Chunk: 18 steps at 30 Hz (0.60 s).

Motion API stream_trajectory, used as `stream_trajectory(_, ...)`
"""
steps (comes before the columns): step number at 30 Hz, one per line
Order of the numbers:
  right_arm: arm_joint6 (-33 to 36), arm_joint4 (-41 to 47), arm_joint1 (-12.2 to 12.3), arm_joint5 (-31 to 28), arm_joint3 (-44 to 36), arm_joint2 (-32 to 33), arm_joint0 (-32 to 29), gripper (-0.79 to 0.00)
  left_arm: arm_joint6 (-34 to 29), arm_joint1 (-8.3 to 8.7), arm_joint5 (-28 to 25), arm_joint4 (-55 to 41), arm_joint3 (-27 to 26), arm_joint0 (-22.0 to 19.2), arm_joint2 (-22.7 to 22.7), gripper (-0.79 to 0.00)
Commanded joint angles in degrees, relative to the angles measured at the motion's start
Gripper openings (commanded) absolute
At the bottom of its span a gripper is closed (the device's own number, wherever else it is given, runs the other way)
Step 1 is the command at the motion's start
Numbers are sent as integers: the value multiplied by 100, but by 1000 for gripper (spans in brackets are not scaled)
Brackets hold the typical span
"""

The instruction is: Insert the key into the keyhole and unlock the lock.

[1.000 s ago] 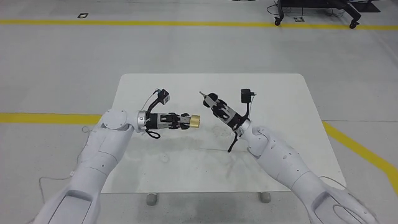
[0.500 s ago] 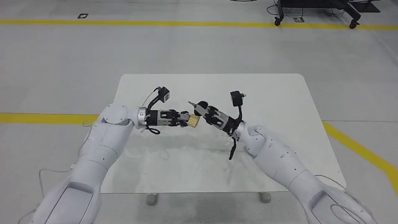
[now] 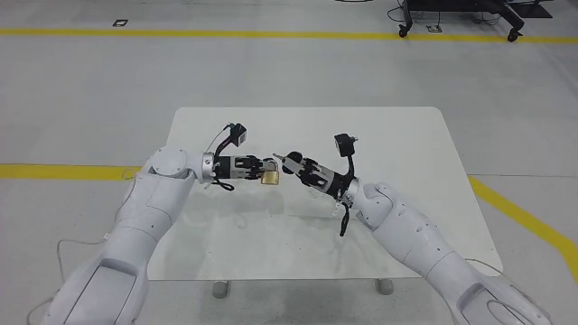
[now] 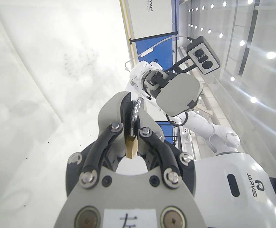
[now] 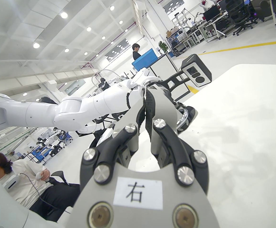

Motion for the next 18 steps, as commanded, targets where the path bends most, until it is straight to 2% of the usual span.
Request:
stream_trajectory(1, 0, -1, 0, 0, 0, 0, 0, -785, 153, -1, 112, 82, -13, 58, 29, -785)
stream_trajectory(3, 0, -1, 0, 0, 0, 0, 0, -785, 442, -10, 419, 59, -41, 122, 33, -785)
stream_trajectory(6, 20, 145, 12, 61, -136, 59, -100, -785, 520, -45, 1022, -585, 84, 181, -106, -785)
stream_trajectory(8, 262, 664, 41, 163, -251, 85, -261, -785, 519, -67, 1379, -701, 205, 108, -99, -785)
stream_trajectory(14, 1482, 2337, 211, 993, -478, 373, -489, -785, 498, -164, 1486, -1363, 623, -62, -222, -785)
stream_trajectory(18, 1482, 2337, 211, 993, -478, 373, -489, -785, 498, -164, 1486, -1363, 623, -62, -222, -785)
